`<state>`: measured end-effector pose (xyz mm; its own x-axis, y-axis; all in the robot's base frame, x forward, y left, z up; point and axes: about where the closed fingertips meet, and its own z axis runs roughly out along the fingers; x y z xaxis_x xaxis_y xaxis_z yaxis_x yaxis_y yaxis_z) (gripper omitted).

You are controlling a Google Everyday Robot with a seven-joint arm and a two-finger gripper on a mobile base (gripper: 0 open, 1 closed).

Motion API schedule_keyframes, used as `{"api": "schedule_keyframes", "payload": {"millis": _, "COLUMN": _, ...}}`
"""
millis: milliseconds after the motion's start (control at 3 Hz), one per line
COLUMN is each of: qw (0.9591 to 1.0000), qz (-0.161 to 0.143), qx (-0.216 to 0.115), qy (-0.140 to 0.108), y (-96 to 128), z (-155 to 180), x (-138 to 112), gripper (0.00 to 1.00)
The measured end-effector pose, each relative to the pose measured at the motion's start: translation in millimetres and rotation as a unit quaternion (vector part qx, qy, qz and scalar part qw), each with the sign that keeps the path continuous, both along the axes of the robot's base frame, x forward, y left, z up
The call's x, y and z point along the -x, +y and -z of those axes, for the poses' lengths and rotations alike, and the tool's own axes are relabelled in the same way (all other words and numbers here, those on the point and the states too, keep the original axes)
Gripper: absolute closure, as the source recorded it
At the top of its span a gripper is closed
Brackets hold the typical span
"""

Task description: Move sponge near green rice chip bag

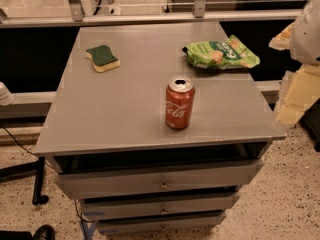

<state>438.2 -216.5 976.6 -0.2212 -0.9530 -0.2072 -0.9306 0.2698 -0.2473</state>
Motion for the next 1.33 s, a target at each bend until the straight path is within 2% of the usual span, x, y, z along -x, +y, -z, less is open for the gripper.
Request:
{"api": "schedule_keyframes", "payload": {"millis": 333, "qw": 1.0000, "qz": 0.000, "qx": 0.000, "qy": 0.000, "y": 0.0, "z": 0.0, "x": 0.0, "gripper": 0.00}}
{"api": "schedule_keyframes", "payload": {"millis": 667, "qw": 0.9995, "qz": -0.023, "qx": -0.019, "qy": -0.007, "y": 6.2, "z": -7.8, "x": -14.8, "gripper": 0.00}}
{"api": "schedule_keyframes", "payload": {"millis": 1000, "qw": 0.9955, "qz": -0.070, "qx": -0.058, "qy": -0.027, "y": 58.3, "z": -18.9, "x": -50.5, "gripper": 0.00}}
{"api": "schedule_keyframes", "payload": {"millis": 1333, "qw": 0.9863, "qz": -0.114, "qx": -0.106, "qy": -0.056, "y": 135.8, "z": -32.2, "x": -93.2, "gripper": 0.00}}
